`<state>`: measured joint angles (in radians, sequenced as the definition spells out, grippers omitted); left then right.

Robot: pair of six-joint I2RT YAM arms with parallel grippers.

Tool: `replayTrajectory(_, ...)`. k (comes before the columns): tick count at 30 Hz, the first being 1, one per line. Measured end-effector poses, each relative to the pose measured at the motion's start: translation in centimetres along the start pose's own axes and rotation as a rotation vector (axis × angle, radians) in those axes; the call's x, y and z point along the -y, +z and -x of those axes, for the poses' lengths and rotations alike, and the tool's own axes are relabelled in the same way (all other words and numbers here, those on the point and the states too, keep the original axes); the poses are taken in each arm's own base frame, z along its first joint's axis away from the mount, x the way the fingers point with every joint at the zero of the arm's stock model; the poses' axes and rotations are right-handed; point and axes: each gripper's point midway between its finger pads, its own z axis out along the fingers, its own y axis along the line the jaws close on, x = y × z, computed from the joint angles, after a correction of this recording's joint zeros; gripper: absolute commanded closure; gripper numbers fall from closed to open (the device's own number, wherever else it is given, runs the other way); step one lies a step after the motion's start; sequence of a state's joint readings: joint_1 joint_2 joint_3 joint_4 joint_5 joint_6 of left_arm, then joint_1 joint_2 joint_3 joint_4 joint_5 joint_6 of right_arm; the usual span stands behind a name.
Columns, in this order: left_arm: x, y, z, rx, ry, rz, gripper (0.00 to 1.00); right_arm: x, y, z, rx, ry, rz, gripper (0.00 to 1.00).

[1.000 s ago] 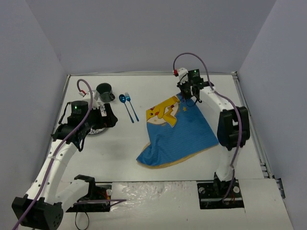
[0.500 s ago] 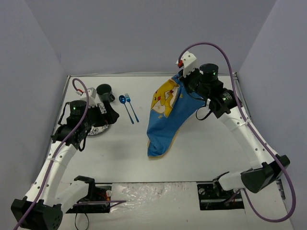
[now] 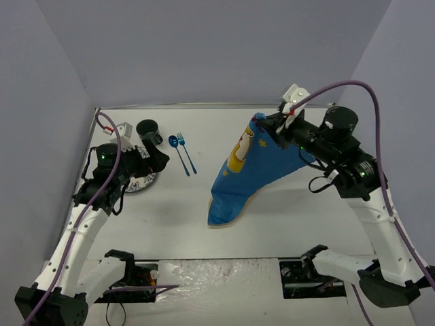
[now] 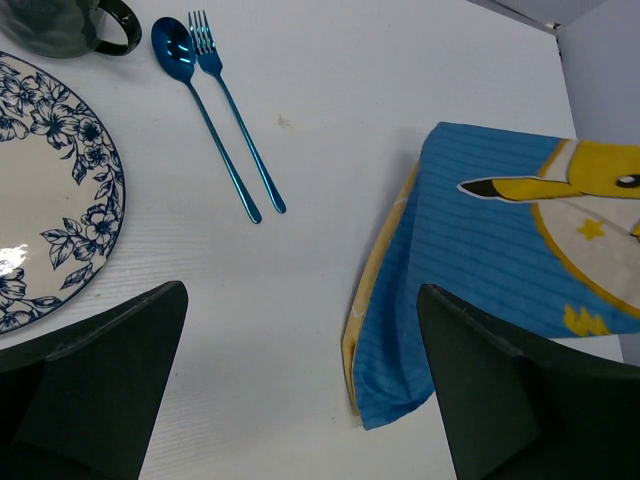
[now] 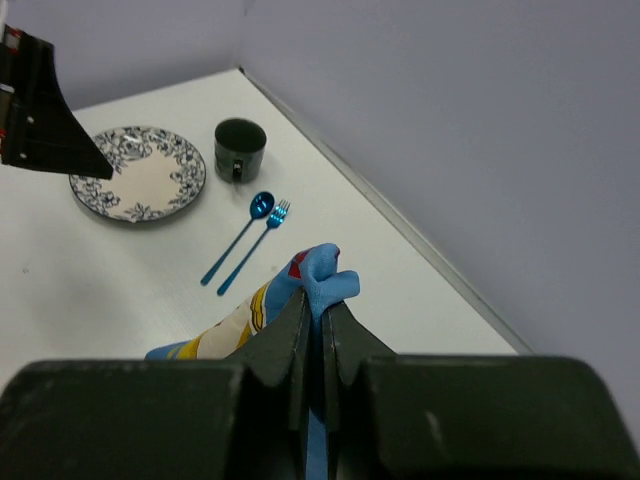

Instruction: Set the dinner table for one person

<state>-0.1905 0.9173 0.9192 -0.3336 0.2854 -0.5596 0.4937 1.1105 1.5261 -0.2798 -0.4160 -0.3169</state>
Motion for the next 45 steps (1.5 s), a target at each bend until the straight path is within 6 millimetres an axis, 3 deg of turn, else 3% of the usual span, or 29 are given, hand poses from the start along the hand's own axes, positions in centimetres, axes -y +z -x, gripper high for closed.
replayTrajectory(4,0.2,0.1,0.2,0.012,-0.011,-0.007,0.03,0.7,-2.5,1.5,0.044,-0.003,-0.082,1.00)
replayTrajectory(7,0.0,0.4,0.0,0.013,-0.028,-0.007,0.04,2.0,-3.0,-0.2,0.009,0.046,-0.195,1.00)
replayTrajectory(9,-0.2,0.7,-0.3,0.003,-0.043,-0.001,0.04,2.9,-2.8,-3.5,-0.068,0.109,-0.282,1.00)
replayTrajectory(14,-0.2,2.1,-1.4,-0.042,-0.066,0.006,0.09,3.9,-3.5,-13.8,-0.322,0.276,-0.504,1.00)
replayTrajectory(17,0.5,3.5,-2.8,-0.089,-0.065,-0.004,0.09,3.7,-6.1,-19.4,-0.462,0.371,-0.654,1.00)
replayTrajectory(20,1.7,5.2,-5.1,-0.164,-0.036,-0.012,0.10,3.8,-9.2,-22.2,-0.517,0.452,-0.791,1.00)
replayTrajectory(24,3.7,8.1,-8.8,-0.288,0.016,-0.018,0.12,3.8,-11.9,-22.4,-0.470,0.536,-0.891,1.00)
replayTrajectory(27,5.5,10.4,-11.1,-0.359,0.052,-0.032,0.15,4.0,-12.3,-21.7,-0.428,0.564,-0.912,1.00)
replayTrajectory(30,6.3,11.3,-14.1,-0.431,0.082,-0.039,0.18,4.0,-12.1,-22.0,-0.439,0.570,-0.919,1.00)
replayTrajectory(37,7.3,11.2,-19.8,-0.565,0.165,-0.045,0.23,4.4,-11.2,-22.7,-0.480,0.565,-0.915,1.00)
replayTrajectory(45,5.2,10.6,-22.8,-0.672,0.238,0.016,0.27,4.2,-10.5,-22.0,-0.466,0.572,-0.873,1.00)
